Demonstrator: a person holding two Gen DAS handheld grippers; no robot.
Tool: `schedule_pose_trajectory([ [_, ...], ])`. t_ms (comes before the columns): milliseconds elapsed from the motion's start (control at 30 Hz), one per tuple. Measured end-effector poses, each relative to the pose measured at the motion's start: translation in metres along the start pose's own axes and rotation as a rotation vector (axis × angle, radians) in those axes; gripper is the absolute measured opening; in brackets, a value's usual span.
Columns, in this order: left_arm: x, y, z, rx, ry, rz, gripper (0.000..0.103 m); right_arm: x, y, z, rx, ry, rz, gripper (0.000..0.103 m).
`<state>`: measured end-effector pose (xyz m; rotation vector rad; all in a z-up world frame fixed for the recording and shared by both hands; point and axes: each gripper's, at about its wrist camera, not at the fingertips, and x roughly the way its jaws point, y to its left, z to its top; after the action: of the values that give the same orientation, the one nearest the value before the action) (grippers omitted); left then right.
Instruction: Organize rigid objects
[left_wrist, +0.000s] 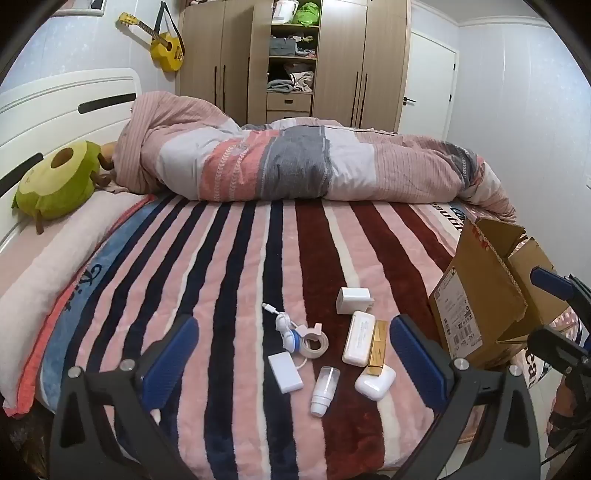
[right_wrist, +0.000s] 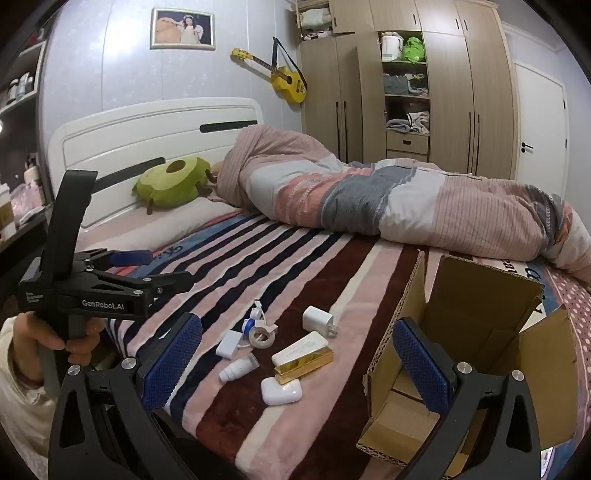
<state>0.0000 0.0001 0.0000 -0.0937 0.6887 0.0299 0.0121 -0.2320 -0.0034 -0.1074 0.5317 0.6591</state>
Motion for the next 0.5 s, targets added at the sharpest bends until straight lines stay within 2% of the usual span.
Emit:
schedule_pose_trajectory([
  [233, -0.0001, -0.0001, -0.0001, 0.003, -0.006, 0.004, 0.102, -0.0003, 0.0006, -0.0005, 0.002, 0.004, 0.001, 0.103],
  [333, -0.0002, -0.0002, -0.0001, 0.005, -0.008, 0.000, 0.103, -0.0006, -0.0001, -0.0003, 0.003, 0.002, 0.003, 0.098],
  [500, -0.0033, -0.0024, 0.0013, 0.009, -0.007, -0.004, 0.102, 0.0001, 0.0002, -0.0023, 0.003, 0.000, 0.001, 0.098],
])
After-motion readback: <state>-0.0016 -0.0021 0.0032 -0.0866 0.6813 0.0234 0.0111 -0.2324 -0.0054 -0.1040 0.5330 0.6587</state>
